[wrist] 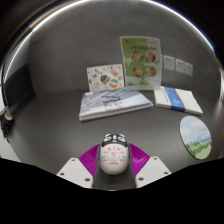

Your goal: Arrange mouse

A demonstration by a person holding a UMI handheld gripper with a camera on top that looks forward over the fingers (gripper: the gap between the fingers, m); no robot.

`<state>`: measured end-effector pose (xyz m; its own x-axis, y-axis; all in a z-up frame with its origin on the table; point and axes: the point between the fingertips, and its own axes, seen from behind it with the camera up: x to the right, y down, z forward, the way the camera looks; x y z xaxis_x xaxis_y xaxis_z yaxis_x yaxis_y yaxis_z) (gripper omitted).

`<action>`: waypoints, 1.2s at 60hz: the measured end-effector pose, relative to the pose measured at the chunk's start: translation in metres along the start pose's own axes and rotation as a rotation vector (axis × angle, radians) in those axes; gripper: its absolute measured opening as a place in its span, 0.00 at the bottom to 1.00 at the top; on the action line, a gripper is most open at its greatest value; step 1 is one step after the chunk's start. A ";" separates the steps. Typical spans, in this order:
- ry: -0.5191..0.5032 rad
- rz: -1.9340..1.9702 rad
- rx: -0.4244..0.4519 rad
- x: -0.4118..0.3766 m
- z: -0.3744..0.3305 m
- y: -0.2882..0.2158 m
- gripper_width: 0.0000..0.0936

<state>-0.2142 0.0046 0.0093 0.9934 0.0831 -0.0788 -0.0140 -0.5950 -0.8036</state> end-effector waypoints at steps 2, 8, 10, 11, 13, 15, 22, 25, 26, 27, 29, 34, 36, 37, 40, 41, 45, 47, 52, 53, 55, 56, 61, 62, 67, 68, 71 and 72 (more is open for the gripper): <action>-0.002 0.003 0.028 -0.002 -0.012 -0.013 0.45; 0.041 -0.033 0.149 0.021 -0.057 -0.068 0.45; 0.067 -0.032 0.193 0.038 -0.075 -0.089 0.45; 0.081 -0.030 0.214 0.048 -0.083 -0.099 0.45; 0.111 -0.035 0.249 0.071 -0.101 -0.117 0.45; 0.154 -0.049 0.279 0.098 -0.115 -0.129 0.45; 0.305 -0.059 0.317 0.211 -0.134 -0.140 0.45; 0.349 -0.047 0.277 0.257 -0.129 -0.125 0.45; 0.360 -0.047 0.258 0.271 -0.125 -0.117 0.45; 0.363 -0.046 0.241 0.283 -0.120 -0.108 0.45; 0.353 -0.030 0.211 0.302 -0.108 -0.093 0.45; 0.269 0.050 0.125 0.326 -0.064 -0.054 0.45; 0.234 0.056 0.102 0.329 -0.051 -0.045 0.45; 0.222 0.055 0.092 0.331 -0.045 -0.040 0.45; 0.197 0.044 0.066 0.336 -0.029 -0.030 0.45; 0.190 0.043 0.060 0.337 -0.025 -0.027 0.45; 0.150 0.028 0.038 0.333 -0.010 -0.015 0.45; 0.133 0.020 0.026 0.333 -0.005 -0.011 0.45; 0.099 0.013 0.030 0.331 0.000 -0.009 0.45; 0.092 0.014 0.023 0.331 -0.001 -0.008 0.45; 0.081 0.012 0.016 0.330 -0.001 -0.008 0.48; 0.077 0.009 0.016 0.330 -0.001 -0.009 0.50; 0.053 -0.028 0.008 0.331 0.000 -0.008 0.61; 0.047 -0.026 0.002 0.330 -0.002 -0.007 0.62; -0.016 0.015 0.009 0.324 -0.021 -0.002 0.88; -0.027 0.025 0.011 0.322 -0.028 -0.002 0.92; -0.047 0.054 0.016 0.324 -0.046 0.000 0.89; -0.048 0.060 0.019 0.325 -0.053 0.002 0.90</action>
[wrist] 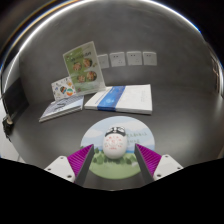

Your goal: Arrange mouse

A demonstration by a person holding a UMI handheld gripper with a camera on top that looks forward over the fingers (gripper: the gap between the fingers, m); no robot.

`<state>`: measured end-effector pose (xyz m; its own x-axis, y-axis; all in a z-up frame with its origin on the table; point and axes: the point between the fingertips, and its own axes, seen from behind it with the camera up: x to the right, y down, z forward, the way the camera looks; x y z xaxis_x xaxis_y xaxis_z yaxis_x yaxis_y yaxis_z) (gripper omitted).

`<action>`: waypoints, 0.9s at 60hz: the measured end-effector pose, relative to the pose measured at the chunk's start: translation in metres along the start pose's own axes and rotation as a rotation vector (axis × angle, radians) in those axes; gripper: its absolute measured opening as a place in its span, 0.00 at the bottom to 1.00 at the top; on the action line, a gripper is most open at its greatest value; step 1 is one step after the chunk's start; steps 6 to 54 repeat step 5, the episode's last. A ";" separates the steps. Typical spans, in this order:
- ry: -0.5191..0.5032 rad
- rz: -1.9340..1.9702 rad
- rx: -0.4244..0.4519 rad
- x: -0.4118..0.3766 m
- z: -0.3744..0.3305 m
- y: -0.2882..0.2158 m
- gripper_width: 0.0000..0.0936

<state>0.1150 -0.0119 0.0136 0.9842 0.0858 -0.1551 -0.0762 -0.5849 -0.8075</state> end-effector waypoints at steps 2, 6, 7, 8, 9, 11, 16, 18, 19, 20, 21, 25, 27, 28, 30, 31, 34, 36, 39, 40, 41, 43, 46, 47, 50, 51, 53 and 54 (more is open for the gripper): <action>0.006 0.008 0.011 0.005 -0.015 0.003 0.90; 0.037 0.014 0.029 0.017 -0.036 0.006 0.90; 0.037 0.014 0.029 0.017 -0.036 0.006 0.90; 0.037 0.014 0.029 0.017 -0.036 0.006 0.90; 0.037 0.014 0.029 0.017 -0.036 0.006 0.90; 0.037 0.014 0.029 0.017 -0.036 0.006 0.90; 0.037 0.014 0.029 0.017 -0.036 0.006 0.90; 0.037 0.014 0.029 0.017 -0.036 0.006 0.90; 0.037 0.014 0.029 0.017 -0.036 0.006 0.90; 0.037 0.014 0.029 0.017 -0.036 0.006 0.90; 0.037 0.014 0.029 0.017 -0.036 0.006 0.90; 0.037 0.014 0.029 0.017 -0.036 0.006 0.90; 0.037 0.014 0.029 0.017 -0.036 0.006 0.90; 0.037 0.014 0.029 0.017 -0.036 0.006 0.90; 0.037 0.014 0.029 0.017 -0.036 0.006 0.90; 0.037 0.014 0.029 0.017 -0.036 0.006 0.90; 0.037 0.014 0.029 0.017 -0.036 0.006 0.90; 0.037 0.014 0.029 0.017 -0.036 0.006 0.90; 0.037 0.014 0.029 0.017 -0.036 0.006 0.90; 0.037 0.014 0.029 0.017 -0.036 0.006 0.90; 0.037 0.014 0.029 0.017 -0.036 0.006 0.90; 0.037 0.014 0.029 0.017 -0.036 0.006 0.90; 0.037 0.014 0.029 0.017 -0.036 0.006 0.90; 0.037 0.014 0.029 0.017 -0.036 0.006 0.90; 0.037 0.014 0.029 0.017 -0.036 0.006 0.90; 0.037 0.014 0.029 0.017 -0.036 0.006 0.90; 0.037 0.014 0.029 0.017 -0.036 0.006 0.90; 0.037 0.014 0.029 0.017 -0.036 0.006 0.90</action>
